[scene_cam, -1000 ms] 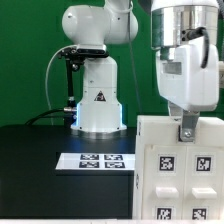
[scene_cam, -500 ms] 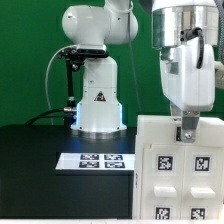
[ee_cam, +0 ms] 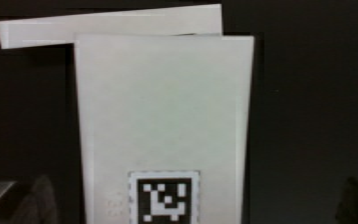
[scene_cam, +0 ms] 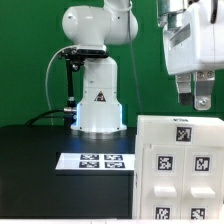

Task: Assemble cabinet

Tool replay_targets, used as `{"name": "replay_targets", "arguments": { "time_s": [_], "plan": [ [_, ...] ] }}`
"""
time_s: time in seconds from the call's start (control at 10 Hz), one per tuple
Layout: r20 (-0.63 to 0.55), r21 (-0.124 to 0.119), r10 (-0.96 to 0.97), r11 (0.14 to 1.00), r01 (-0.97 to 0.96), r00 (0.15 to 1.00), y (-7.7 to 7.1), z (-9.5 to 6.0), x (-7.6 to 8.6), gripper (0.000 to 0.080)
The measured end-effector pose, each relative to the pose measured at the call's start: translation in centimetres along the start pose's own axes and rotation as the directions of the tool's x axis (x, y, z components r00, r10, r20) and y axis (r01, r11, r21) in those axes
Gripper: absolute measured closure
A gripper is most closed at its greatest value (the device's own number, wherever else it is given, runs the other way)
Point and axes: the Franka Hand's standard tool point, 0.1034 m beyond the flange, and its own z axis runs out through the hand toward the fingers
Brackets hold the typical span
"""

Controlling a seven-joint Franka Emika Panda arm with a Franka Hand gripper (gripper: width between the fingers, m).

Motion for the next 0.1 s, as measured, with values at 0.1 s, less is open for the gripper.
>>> {"name": "replay_targets", "arguments": {
  "time_s": [0.1],
  "plan": [
    [0.000,0.000,-0.001,1.000,0.001,1.000,0.01,0.01,-0.01,0.0002]
  ]
}}
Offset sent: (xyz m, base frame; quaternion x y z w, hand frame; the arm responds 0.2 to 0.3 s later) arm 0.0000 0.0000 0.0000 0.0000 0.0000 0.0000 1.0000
